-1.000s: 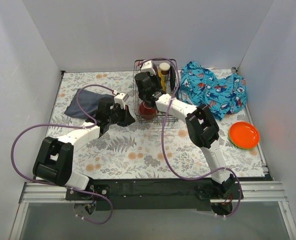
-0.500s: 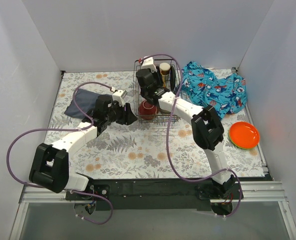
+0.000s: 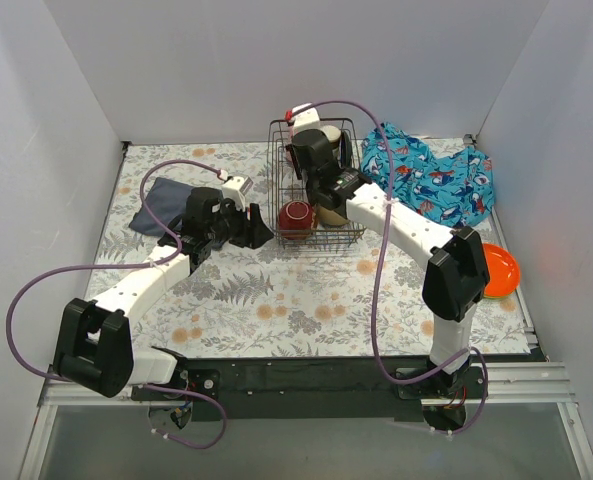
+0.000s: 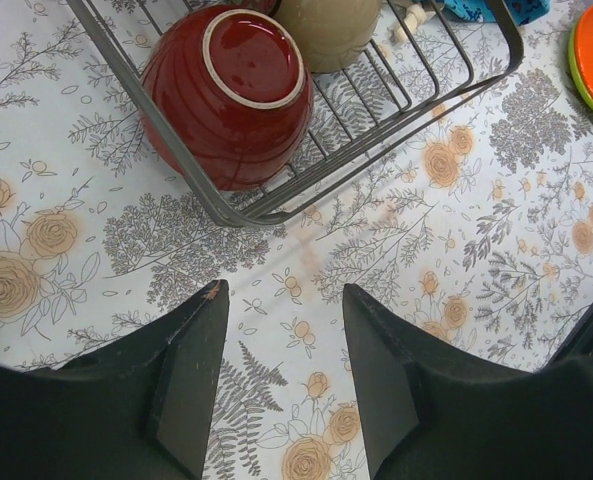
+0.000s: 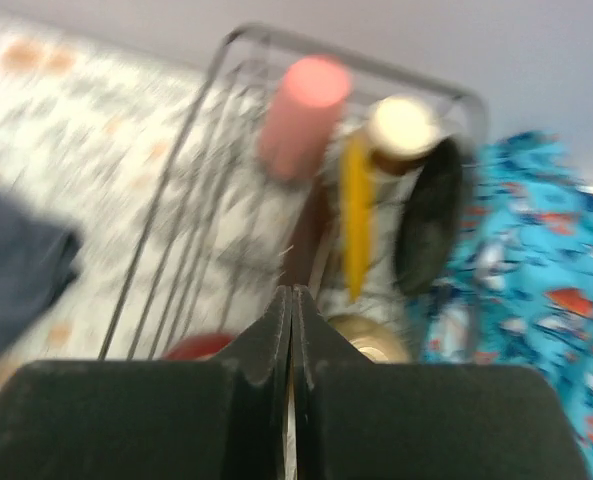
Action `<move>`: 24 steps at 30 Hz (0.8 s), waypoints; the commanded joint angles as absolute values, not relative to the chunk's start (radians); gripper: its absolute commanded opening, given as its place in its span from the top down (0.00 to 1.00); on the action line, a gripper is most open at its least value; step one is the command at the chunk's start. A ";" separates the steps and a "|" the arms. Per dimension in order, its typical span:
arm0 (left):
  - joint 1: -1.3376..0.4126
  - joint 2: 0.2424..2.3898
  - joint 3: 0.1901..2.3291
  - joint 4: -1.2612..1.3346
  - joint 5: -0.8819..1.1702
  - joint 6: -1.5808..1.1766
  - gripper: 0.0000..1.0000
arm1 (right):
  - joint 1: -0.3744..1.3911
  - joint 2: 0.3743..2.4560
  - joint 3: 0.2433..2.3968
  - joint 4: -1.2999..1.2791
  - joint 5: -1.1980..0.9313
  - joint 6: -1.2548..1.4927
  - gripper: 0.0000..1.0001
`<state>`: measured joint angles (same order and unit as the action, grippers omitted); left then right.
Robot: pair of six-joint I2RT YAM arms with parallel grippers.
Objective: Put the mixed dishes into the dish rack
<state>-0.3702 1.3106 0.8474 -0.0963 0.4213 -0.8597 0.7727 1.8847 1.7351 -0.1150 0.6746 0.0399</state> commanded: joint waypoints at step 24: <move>-0.339 1.255 0.798 -0.117 0.383 -0.830 0.51 | 0.565 2.025 1.796 -0.350 -0.219 0.060 0.99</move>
<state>-0.3508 1.2747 0.8043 -0.1211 0.3885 -0.8410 0.5629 2.0392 1.7401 -0.3630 -0.1703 0.0368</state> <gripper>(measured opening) 0.486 0.022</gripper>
